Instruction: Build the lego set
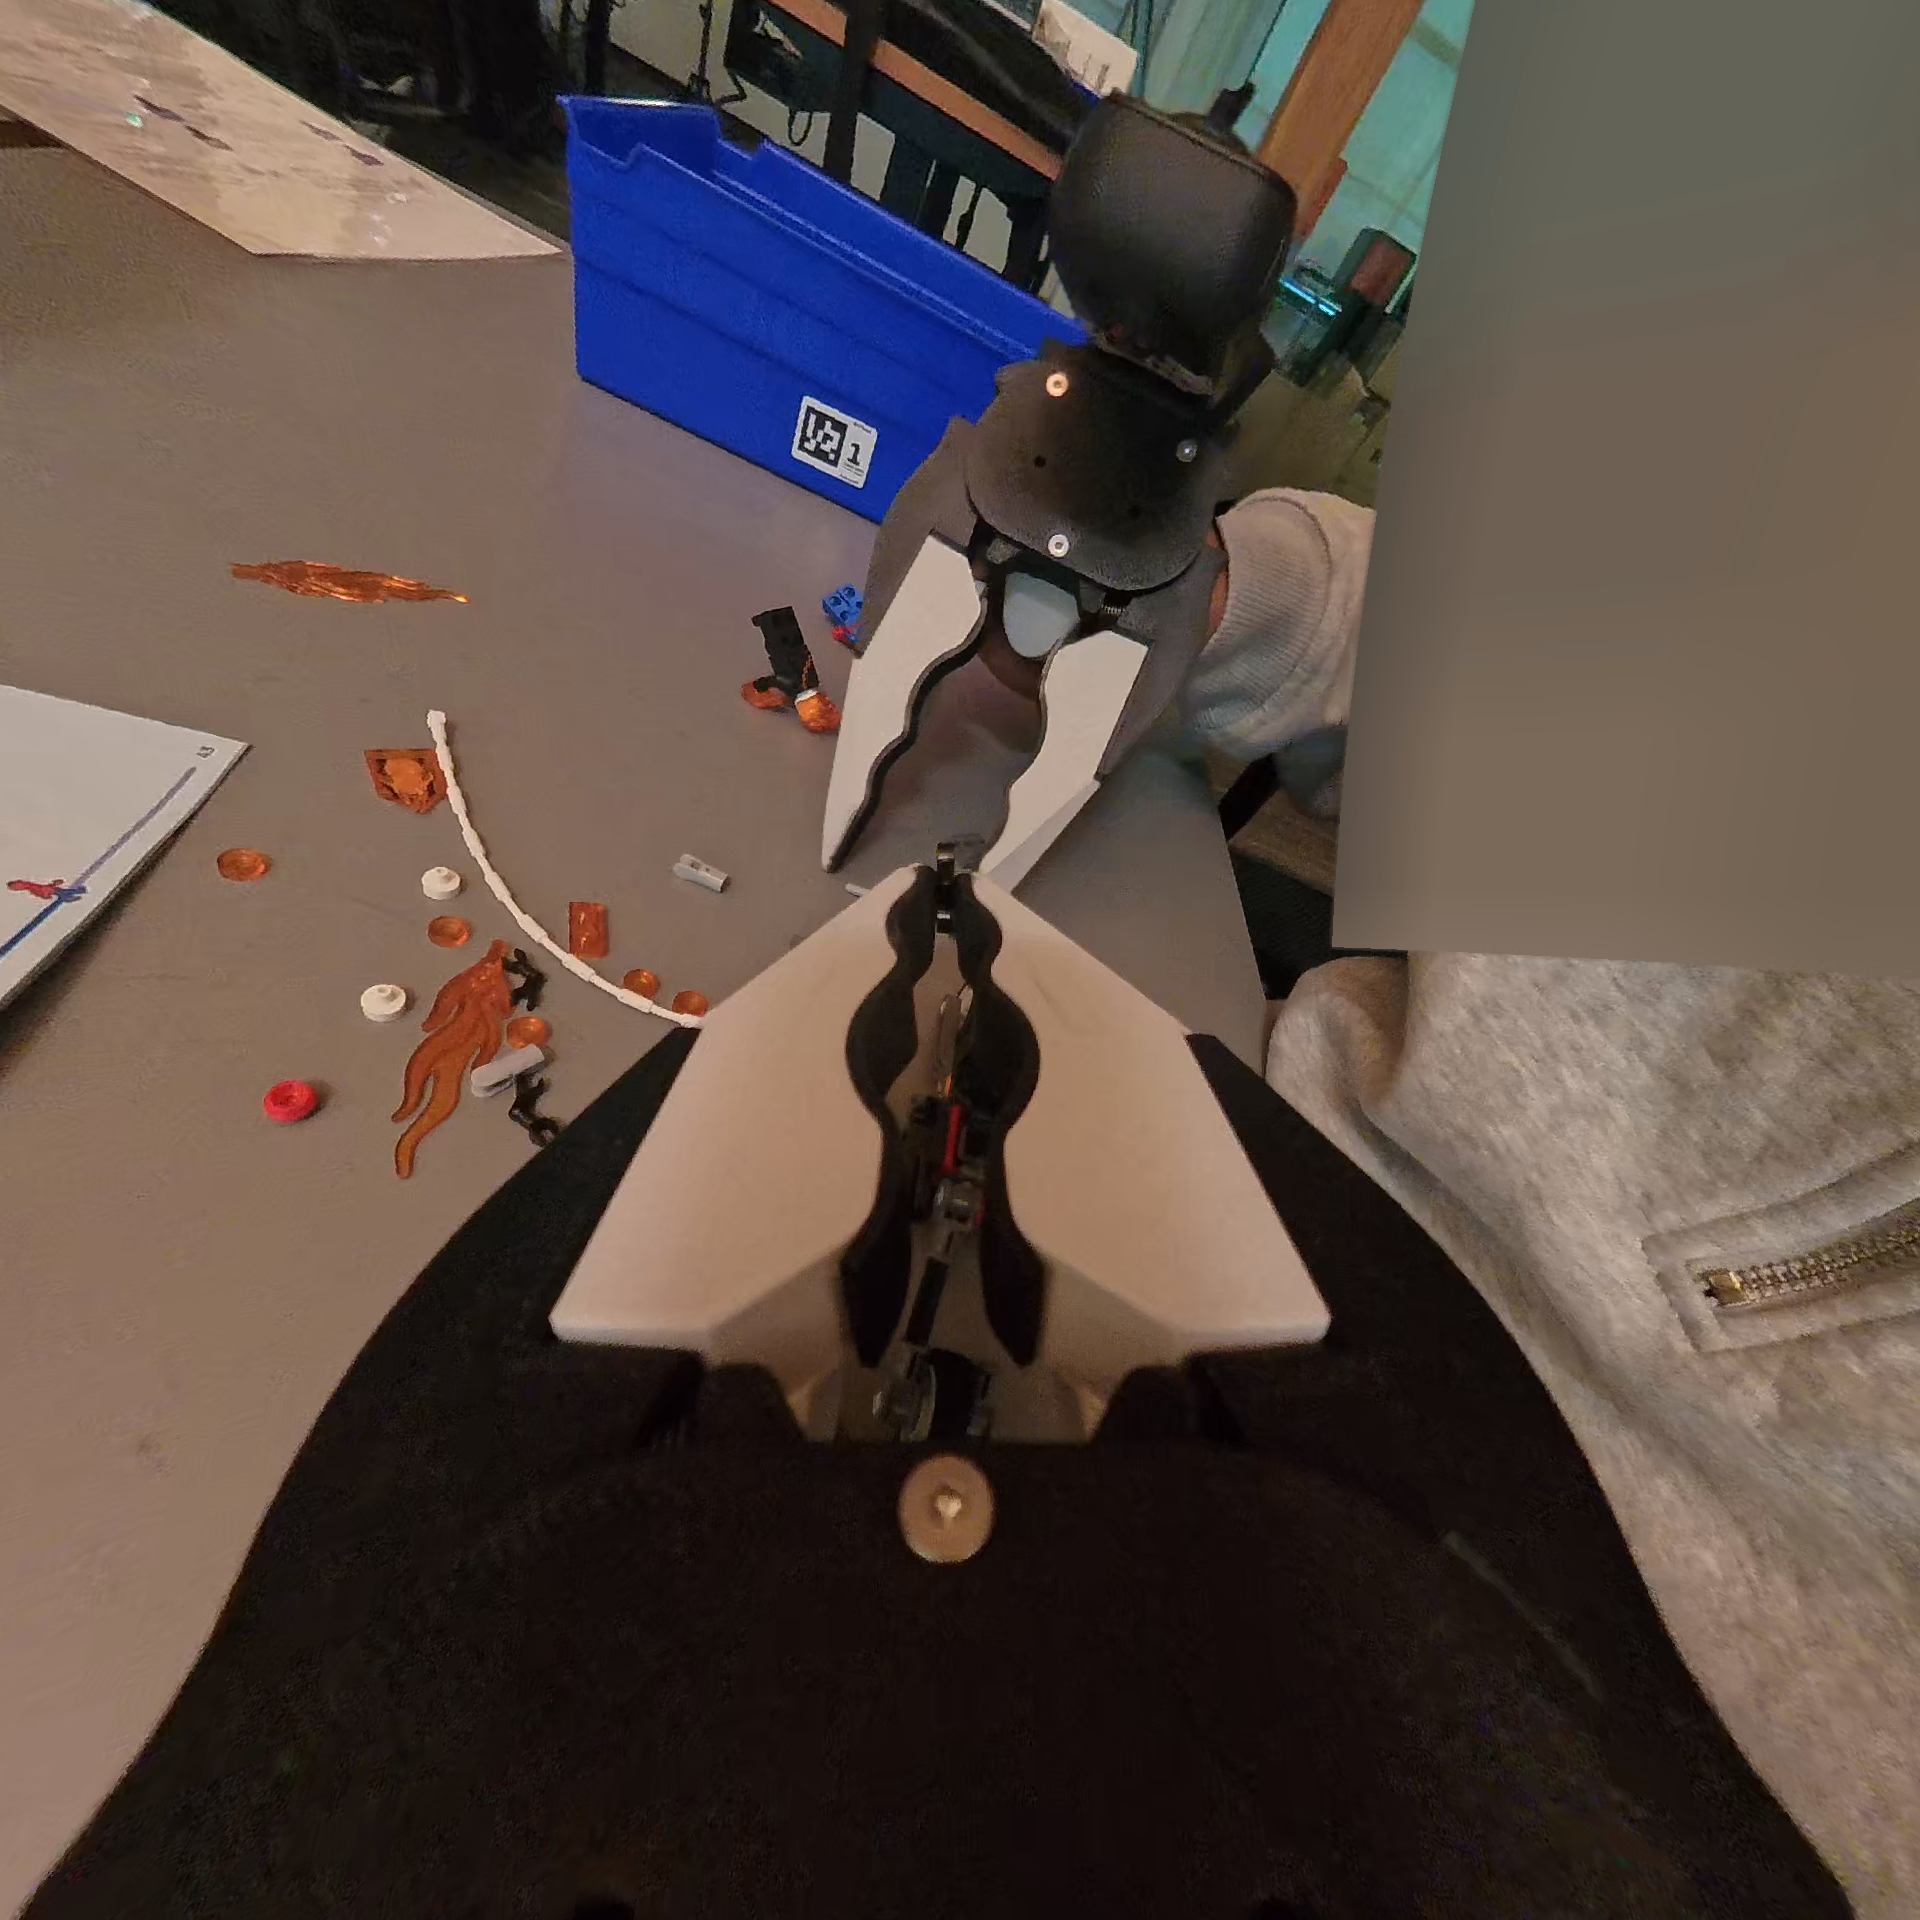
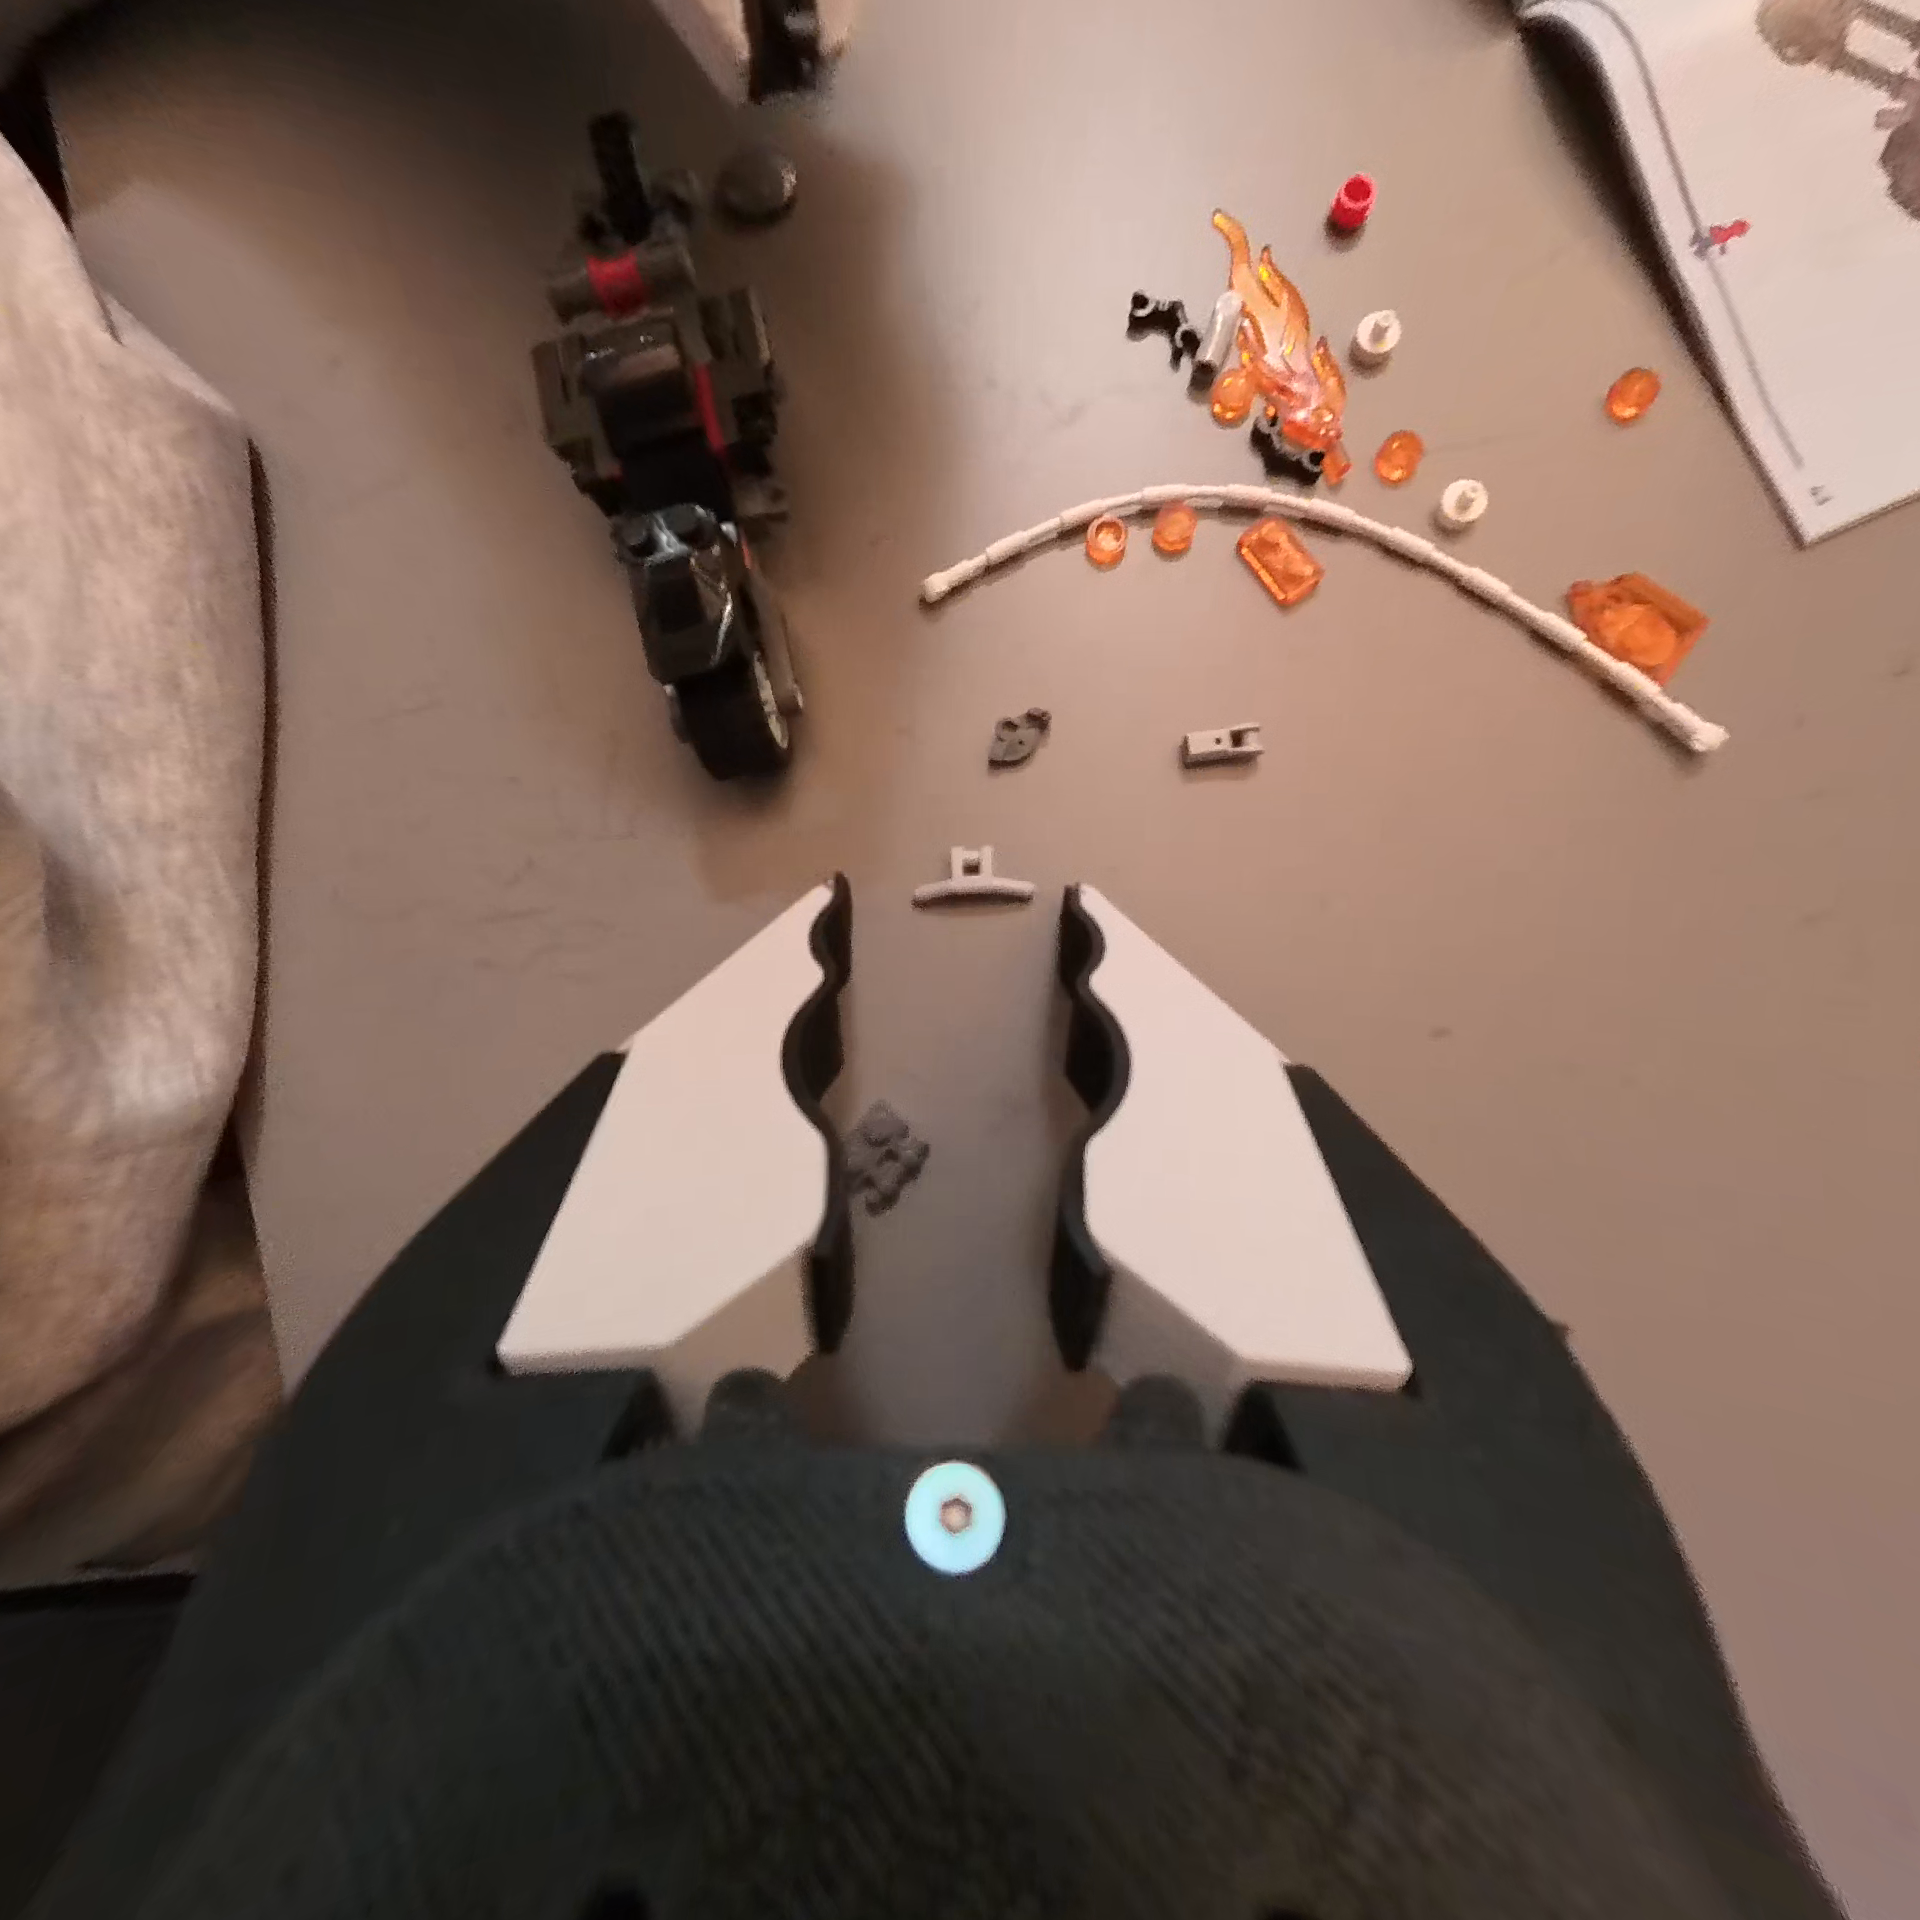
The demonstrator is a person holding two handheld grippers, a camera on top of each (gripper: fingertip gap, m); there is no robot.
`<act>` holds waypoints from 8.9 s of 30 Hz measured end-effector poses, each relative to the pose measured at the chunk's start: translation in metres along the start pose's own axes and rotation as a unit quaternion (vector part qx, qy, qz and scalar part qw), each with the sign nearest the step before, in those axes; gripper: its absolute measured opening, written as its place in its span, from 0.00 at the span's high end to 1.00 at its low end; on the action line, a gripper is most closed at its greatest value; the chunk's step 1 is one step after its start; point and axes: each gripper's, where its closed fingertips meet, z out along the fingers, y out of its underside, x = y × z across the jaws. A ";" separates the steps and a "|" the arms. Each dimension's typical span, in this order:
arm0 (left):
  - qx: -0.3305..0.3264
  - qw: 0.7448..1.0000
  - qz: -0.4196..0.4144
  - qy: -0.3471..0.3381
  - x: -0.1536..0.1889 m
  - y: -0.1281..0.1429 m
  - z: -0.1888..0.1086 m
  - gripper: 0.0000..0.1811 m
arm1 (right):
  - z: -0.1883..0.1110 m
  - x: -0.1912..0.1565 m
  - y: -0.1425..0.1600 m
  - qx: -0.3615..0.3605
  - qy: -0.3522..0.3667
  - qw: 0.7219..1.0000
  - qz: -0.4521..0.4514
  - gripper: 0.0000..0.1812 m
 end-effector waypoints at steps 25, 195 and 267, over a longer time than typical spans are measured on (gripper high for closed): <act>0.024 0.997 -0.003 -0.067 -0.024 -0.007 -0.015 0.99 | -0.005 0.011 -0.014 0.045 0.074 0.996 -0.019 1.00; -0.102 0.993 -0.027 0.054 0.072 0.074 -0.013 0.99 | 0.000 -0.110 -0.051 0.215 -0.099 0.969 0.076 1.00; 0.211 0.966 0.029 -0.144 0.065 0.005 -0.097 1.00 | -0.013 -0.136 0.031 0.094 0.045 0.994 -0.041 0.96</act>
